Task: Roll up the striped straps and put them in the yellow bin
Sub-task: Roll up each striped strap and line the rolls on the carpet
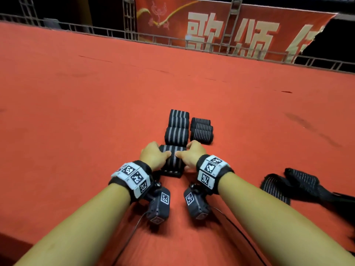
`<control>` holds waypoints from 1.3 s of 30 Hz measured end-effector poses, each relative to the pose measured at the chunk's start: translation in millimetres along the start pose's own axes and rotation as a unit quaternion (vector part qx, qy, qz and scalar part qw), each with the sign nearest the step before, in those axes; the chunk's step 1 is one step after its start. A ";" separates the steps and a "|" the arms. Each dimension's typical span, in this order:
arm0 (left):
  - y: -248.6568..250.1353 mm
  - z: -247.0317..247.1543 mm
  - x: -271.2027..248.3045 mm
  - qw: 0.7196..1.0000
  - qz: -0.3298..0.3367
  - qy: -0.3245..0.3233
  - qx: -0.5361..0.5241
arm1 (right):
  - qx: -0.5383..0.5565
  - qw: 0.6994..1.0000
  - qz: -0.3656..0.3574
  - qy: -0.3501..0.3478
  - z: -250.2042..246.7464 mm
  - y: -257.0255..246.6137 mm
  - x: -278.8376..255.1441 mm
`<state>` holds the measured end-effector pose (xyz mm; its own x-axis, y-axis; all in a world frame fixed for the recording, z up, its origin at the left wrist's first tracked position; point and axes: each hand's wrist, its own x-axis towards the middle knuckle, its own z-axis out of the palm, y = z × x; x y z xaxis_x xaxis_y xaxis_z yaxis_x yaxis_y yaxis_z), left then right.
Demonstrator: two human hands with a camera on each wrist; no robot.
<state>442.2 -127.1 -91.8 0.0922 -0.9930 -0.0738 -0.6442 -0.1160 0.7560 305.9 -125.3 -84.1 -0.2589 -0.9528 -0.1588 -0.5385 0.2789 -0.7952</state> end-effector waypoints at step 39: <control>168.1 222.7 -125.4 0.942 0.111 -0.105 0.299 | -0.092 0.990 -0.029 0.098 -293.8 201.2 -128.8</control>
<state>153.2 -27.1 -100.2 -0.2065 -0.9695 -0.1319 -0.9480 0.1649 0.2721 -4.7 88.9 -51.6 -0.3645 -0.9311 0.0162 -0.6891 0.2579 -0.6772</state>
